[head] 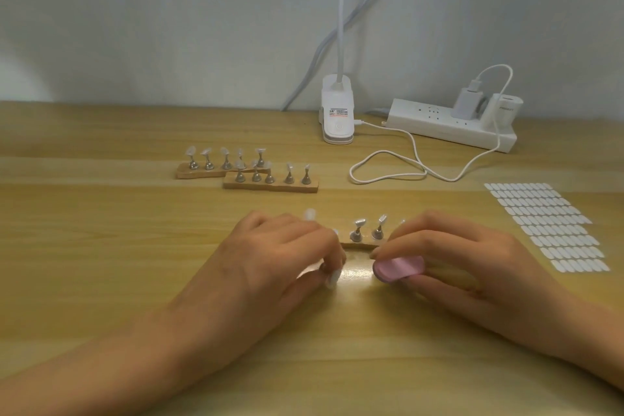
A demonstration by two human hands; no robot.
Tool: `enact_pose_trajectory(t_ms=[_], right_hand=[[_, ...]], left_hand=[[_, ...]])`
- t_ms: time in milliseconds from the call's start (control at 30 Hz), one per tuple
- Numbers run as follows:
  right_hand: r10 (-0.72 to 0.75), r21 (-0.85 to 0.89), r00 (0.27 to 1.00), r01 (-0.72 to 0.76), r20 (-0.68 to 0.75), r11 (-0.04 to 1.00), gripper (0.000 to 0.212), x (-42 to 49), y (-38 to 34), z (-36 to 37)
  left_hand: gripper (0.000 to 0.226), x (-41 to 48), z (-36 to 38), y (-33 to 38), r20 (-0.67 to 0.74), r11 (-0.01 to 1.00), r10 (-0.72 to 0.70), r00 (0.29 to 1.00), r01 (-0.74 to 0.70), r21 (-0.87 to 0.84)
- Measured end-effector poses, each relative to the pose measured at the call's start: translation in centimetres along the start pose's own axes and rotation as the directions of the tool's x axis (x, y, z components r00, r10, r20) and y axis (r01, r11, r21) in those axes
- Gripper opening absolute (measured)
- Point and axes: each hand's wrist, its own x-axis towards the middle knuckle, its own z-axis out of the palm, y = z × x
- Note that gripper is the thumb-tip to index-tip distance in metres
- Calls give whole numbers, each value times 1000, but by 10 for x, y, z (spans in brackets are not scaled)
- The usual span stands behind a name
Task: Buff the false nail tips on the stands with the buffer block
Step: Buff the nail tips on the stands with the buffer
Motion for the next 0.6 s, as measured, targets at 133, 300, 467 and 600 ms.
enact_pose_trajectory(t_ms=[133,300,467,600], right_hand=[[21,-35,999,-20,32,999,25,-1,1,3],[57,50,998,-57,8,997,25,1,2,2],[60,218,979,-16,-193,976,23,6,-18,-1],[16,174,981,18,-193,984,16,8,-29,7]], left_hand=[[16,-1,-1,0,10,991,-96,995,96,-94],[31,2,-3,2,-4,983,-105,994,103,-151],[16,5,-2,12,55,809,-264,963,252,-531],[10,8,3,16,102,700,-307,946,297,-650]])
